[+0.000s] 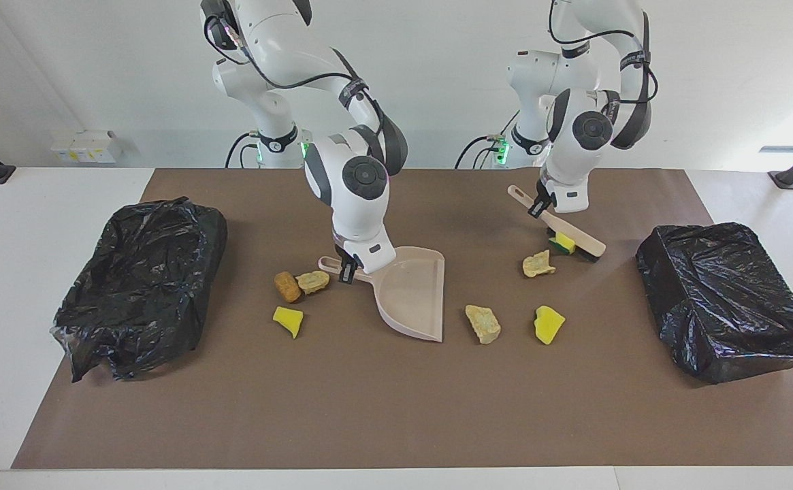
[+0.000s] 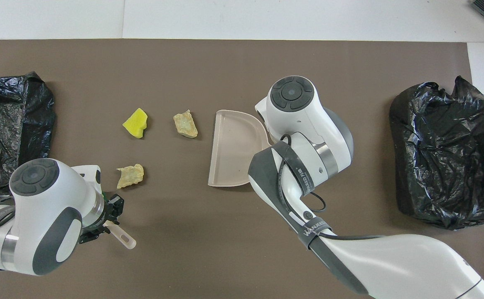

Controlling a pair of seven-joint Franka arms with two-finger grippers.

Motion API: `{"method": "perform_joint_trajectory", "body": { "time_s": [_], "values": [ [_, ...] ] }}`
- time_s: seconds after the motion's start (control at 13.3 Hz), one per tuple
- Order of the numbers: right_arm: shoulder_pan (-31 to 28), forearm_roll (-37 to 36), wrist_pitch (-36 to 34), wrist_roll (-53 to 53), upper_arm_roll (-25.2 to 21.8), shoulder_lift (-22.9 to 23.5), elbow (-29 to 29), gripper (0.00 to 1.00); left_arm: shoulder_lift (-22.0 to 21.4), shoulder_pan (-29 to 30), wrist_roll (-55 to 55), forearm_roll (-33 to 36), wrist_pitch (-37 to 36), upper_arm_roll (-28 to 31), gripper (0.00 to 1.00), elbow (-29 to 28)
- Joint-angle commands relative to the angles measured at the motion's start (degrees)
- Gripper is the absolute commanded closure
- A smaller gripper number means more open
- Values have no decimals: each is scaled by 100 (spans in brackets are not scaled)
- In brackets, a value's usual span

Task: Sweep and dump trash in bin
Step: 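Grasp the beige brush handle with the left gripper, then sweep the sponge and crust pieces into the dustpan with the left gripper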

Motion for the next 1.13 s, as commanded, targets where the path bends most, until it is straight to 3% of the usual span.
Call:
{"method": "perform_joint_trajectory", "body": {
  "time_s": [0.0, 0.23, 0.6, 0.9, 1.05],
  "values": [
    [-71, 91, 154, -170, 50, -18, -32, 100, 294, -335, 632, -103, 560, 32, 100, 12],
    [-71, 91, 189, -135, 50, -18, -41, 100, 714, -353, 1915, -420, 1053, 32, 100, 179],
    [-62, 91, 224, -100, 50, -27, -58, 100, 1392, -256, 3402, -464, 1274, 41, 100, 1057],
    [-54, 91, 224, -65, 50, -35, -67, 100, 1525, -343, 4326, -763, 1265, 49, 100, 1296],
    [-54, 91, 224, -56, 50, -35, -67, 100, 1508, -710, 4451, -763, 1256, 5, 100, 1305]
  ]
}}
